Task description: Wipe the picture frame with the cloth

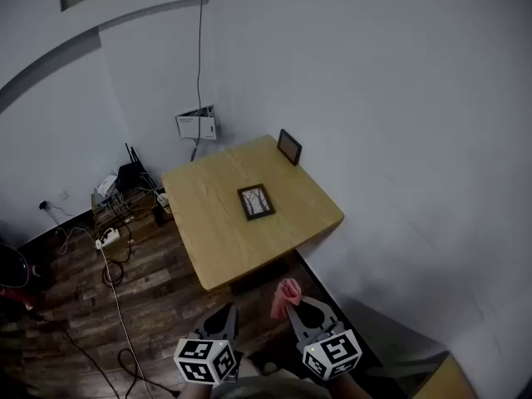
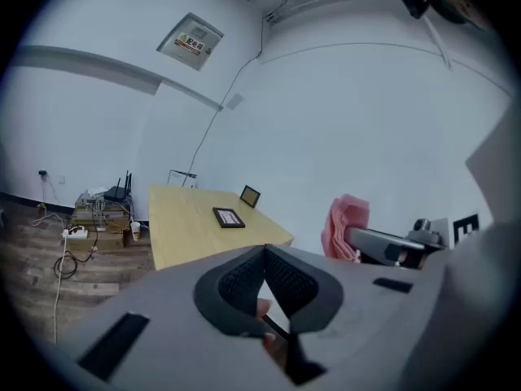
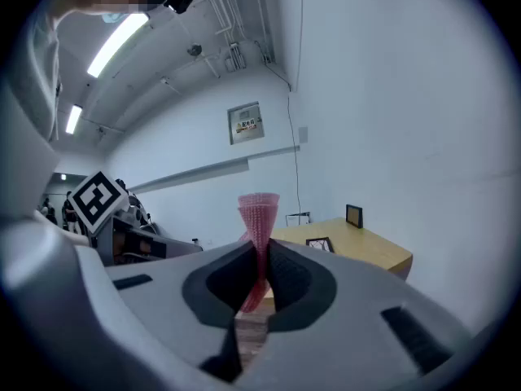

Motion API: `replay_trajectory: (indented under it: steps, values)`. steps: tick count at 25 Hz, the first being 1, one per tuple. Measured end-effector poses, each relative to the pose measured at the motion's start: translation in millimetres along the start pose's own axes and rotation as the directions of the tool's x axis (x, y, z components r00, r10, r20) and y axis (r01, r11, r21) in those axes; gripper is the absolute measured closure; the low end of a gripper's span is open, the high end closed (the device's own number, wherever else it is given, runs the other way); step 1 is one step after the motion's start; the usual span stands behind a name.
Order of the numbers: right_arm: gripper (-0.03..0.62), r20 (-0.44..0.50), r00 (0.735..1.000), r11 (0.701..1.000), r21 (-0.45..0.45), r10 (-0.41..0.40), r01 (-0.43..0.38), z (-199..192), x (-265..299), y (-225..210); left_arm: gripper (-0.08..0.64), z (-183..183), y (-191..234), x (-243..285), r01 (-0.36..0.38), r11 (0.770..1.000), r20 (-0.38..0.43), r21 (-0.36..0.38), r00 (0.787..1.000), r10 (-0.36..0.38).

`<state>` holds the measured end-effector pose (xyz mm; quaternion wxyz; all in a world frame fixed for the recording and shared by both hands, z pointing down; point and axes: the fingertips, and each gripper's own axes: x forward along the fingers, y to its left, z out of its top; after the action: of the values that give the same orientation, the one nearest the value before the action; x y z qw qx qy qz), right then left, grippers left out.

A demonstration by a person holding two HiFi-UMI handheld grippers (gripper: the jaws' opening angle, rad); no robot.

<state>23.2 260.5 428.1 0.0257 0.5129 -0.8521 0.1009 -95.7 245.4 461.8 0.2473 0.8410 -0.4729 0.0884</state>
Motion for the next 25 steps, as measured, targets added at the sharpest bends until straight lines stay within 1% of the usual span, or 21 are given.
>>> replay_trajectory:
  steps: [3, 6, 10, 13, 17, 20, 25]
  values:
    - [0.575, -0.001, 1.000, 1.000, -0.004, 0.004, -0.004, -1.4, -8.8, -4.1, 0.555, -2.8, -11.5, 3.0, 0.004, 1.000, 0.003, 0.003, 1.000, -0.004]
    - [0.575, -0.007, 1.000, 1.000, -0.006, 0.014, -0.014, -3.8, -16.3, -5.9, 0.555, -4.9, -18.1, 2.5, 0.000, 1.000, 0.010, -0.011, 1.000, 0.000]
    - [0.575, -0.016, 0.999, 0.999, -0.018, 0.028, -0.028, -3.9, -21.1, -8.3, 0.555, -8.3, -19.4, 1.3, -0.012, 0.999, 0.015, -0.033, 1.000, 0.013]
    - [0.575, -0.024, 1.000, 1.000, -0.015, 0.018, -0.018, -4.1, -26.9, -12.9, 0.555, -13.3, -18.2, 0.2, -0.033, 0.998, 0.012, -0.049, 0.999, 0.034]
    - [0.574, 0.019, 1.000, 0.999, 0.036, -0.018, 0.017, 0.2, -31.7, -27.3, 0.555, -18.1, -13.5, 0.6, -0.051, 0.996, 0.004, -0.070, 0.999, 0.051]
    - [0.574, 0.006, 0.999, 0.997, 0.065, -0.040, 0.040, -3.1, -30.8, -39.8, 0.555, -20.2, -7.2, 5.6, -0.072, 0.994, -0.001, -0.085, 0.997, 0.073]
    - [0.574, -0.007, 1.000, 0.996, 0.086, -0.031, 0.031, -3.4, -18.7, -52.9, 0.555, -13.2, 5.9, 27.1, -0.093, 0.988, 0.005, -0.120, 0.996, 0.094]
